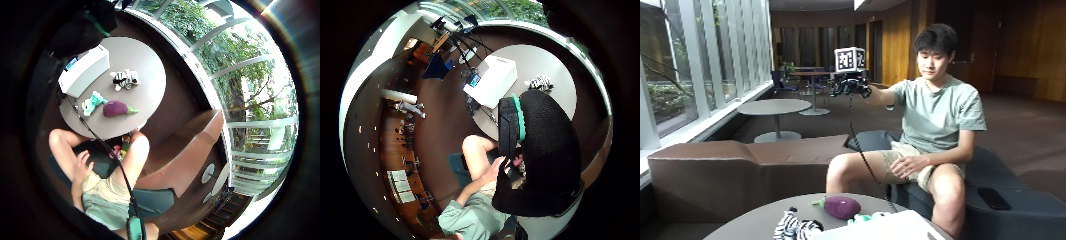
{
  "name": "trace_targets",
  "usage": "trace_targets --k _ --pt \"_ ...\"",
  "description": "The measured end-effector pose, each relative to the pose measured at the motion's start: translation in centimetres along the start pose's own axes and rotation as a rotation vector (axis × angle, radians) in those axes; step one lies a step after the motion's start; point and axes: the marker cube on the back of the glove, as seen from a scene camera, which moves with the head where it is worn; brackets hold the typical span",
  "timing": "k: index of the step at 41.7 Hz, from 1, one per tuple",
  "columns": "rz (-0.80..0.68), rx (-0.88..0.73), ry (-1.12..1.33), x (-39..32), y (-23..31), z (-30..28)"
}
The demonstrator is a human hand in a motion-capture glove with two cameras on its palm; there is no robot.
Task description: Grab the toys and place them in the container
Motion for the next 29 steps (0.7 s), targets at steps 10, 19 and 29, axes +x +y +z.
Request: trace_targets --k 10,19,29 --pt "0.038 -0.064 0.049 0.3 -1.3 1.2" --pt "0.029 -0.100 0.106 0.1 -2.8 1.4" --pt "0.025 -0.139 0.144 0.0 -4.7 4.0"
